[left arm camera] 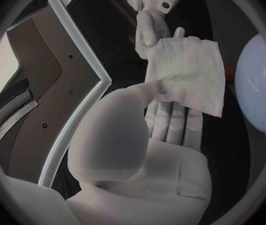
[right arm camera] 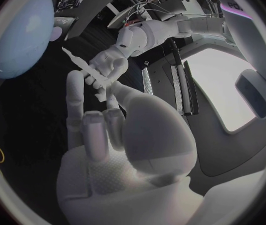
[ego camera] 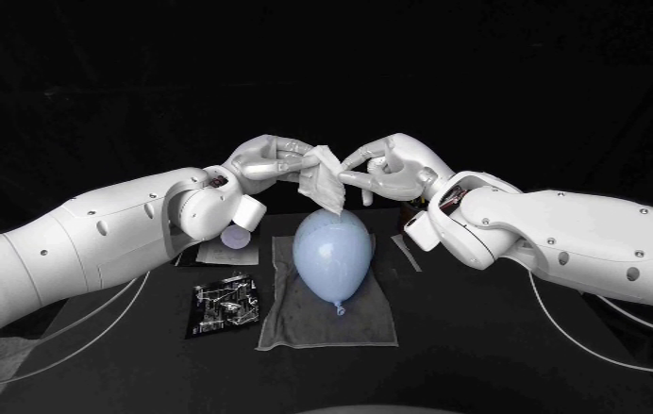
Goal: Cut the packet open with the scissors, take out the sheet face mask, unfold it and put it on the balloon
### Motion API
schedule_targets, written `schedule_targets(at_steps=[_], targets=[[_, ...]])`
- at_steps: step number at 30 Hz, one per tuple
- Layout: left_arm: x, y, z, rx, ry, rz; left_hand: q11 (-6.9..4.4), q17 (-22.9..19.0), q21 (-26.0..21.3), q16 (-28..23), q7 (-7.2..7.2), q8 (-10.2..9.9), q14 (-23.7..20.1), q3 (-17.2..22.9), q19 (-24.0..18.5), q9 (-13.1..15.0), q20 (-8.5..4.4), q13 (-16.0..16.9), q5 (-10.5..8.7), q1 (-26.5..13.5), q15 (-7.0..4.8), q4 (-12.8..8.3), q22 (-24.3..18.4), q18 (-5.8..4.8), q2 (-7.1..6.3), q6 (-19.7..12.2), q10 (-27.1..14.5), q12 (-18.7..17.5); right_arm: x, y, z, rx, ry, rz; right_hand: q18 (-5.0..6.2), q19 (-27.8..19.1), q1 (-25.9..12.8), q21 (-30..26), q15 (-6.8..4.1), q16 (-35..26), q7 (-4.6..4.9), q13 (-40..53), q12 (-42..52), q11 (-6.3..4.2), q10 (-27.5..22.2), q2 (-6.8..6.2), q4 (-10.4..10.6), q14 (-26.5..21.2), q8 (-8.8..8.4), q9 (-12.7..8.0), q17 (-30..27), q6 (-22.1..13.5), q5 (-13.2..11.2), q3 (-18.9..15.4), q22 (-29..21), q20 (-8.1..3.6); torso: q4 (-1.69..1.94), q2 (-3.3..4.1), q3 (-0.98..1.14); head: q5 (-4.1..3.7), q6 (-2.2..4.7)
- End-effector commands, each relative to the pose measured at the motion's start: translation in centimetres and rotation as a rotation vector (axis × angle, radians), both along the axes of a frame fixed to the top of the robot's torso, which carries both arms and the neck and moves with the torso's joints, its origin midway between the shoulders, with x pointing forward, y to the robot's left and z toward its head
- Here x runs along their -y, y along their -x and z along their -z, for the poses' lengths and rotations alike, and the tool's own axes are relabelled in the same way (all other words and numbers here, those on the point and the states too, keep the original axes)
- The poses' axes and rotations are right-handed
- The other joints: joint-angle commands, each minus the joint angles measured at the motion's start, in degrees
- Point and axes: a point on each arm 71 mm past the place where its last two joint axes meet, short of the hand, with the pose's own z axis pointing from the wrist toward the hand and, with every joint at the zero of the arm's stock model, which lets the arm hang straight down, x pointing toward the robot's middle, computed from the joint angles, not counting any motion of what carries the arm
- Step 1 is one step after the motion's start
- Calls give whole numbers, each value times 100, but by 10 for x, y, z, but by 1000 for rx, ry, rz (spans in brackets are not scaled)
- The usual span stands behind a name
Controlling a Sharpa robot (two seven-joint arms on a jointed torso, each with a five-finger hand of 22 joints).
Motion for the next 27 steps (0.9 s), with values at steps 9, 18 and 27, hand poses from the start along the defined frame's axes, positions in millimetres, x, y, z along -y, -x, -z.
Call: schedule_targets(at_steps=[9, 18, 27], targets=[[2, 0, -2, 6, 6, 11, 4, 10, -27, -37, 21, 10, 28, -1, 10, 10, 30, 9, 33, -11, 7, -43, -1, 89, 44, 25, 50, -22, -7, 4, 4, -121, -49, -78, 49, -169, -175, 27, 55, -42, 132, 397, -243, 83, -78, 305, 158, 47, -65, -4, 652, -316, 27, 27, 51, 12, 1, 0, -3, 38, -5], [2, 0, -2, 5, 5, 12, 5, 12, -27, -38, 23, 10, 28, 3, 11, 13, 31, 10, 33, -19, 8, -50, -1, 90, 46, 24, 50, -22, -5, 3, 5, -145, -58, -79, 44, -228, -185, 18, 96, -57, 176, 346, -298, 128, -136, 390, 188, 2, -108, -13, 607, -411, 29, 27, 66, 46, 0, -1, -6, 37, -16], [1, 1, -2, 4, 5, 13, 5, 13, -27, -39, 24, 10, 28, 4, 12, 14, 31, 10, 33, -23, 8, -52, 0, 90, 48, 23, 49, -22, -3, 1, 6, -153, -63, -66, 42, -260, -185, 15, 118, -52, 199, 332, -315, 150, -160, 454, 202, -3, -124, -14, 615, -452, 28, 37, 75, 67, -1, -1, -5, 45, -28]])
